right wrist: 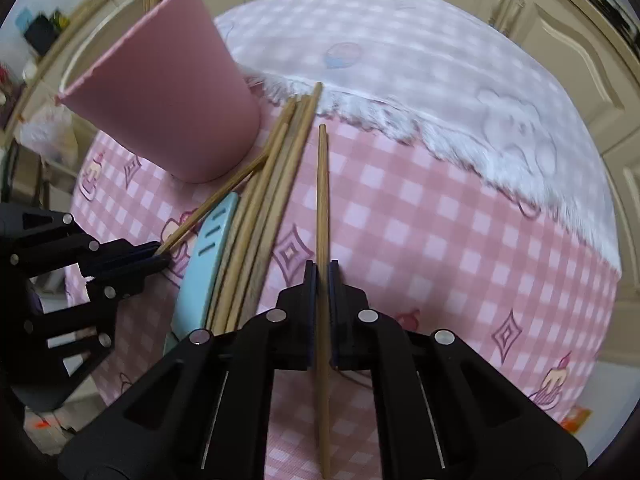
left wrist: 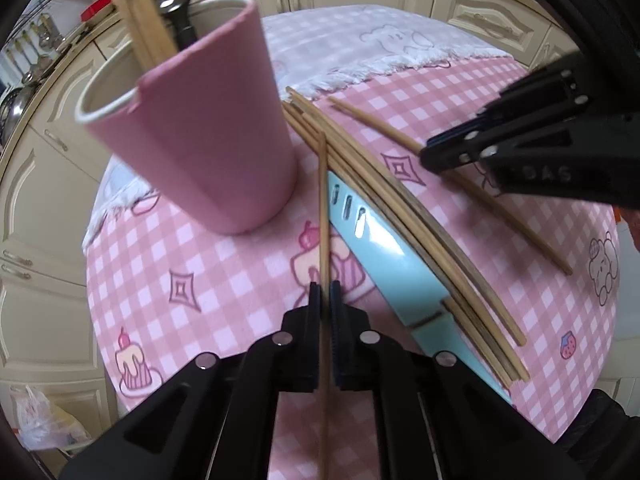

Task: Organize utensils
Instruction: 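Grasp a chopstick with the right tool while the left tool grasps another, then lift both chopsticks and lower them into the pink cup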

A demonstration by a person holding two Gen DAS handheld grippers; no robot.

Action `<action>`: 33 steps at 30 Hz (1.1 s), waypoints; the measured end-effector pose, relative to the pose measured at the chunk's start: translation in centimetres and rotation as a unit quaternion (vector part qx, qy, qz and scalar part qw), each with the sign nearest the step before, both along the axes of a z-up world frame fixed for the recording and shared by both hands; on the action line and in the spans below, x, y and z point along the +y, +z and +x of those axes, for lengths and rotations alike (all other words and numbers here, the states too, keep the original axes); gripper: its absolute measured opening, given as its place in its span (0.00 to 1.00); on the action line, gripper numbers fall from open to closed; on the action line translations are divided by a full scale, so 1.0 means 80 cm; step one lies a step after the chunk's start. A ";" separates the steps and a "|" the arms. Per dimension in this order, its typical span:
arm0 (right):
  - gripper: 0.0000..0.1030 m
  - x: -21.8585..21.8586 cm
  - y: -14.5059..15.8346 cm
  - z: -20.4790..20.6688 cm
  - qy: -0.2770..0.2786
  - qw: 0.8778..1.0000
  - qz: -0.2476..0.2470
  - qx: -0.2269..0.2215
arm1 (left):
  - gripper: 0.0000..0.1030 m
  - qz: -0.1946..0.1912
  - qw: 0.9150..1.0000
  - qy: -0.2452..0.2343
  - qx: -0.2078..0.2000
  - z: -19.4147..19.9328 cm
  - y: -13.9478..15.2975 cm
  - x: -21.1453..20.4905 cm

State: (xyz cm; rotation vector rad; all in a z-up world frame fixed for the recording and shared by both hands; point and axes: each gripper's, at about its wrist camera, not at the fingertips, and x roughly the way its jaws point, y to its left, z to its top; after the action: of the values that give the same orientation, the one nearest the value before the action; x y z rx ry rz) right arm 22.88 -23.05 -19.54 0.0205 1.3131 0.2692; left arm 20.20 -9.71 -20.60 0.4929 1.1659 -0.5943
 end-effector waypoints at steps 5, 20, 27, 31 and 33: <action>0.06 -0.030 0.013 -0.028 -0.024 0.997 0.060 -0.034 | 0.04 -0.022 1.000 0.016 -0.015 -0.017 0.013 0.014; 0.06 -0.061 0.120 -0.095 -0.053 0.954 0.188 -0.229 | 0.04 -0.179 0.971 0.052 -0.148 -0.075 0.124 0.059; 0.06 -0.049 0.176 -0.096 -0.053 0.926 0.215 -0.306 | 0.04 -0.251 0.937 0.095 -0.224 -0.070 0.184 0.073; 0.06 -0.035 0.206 -0.090 -0.049 0.912 0.223 -0.340 | 0.04 -0.289 0.912 0.120 -0.265 -0.066 0.219 0.085; 0.06 -0.027 0.218 -0.086 -0.046 0.908 0.223 -0.352 | 0.04 -0.300 0.904 0.128 -0.276 -0.060 0.232 0.091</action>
State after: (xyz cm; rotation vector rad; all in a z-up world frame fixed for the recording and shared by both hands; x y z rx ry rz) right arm 15.99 -25.20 -2.08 0.3439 0.5078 0.4430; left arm 15.40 -2.39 -2.04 -0.0361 0.4503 -0.5057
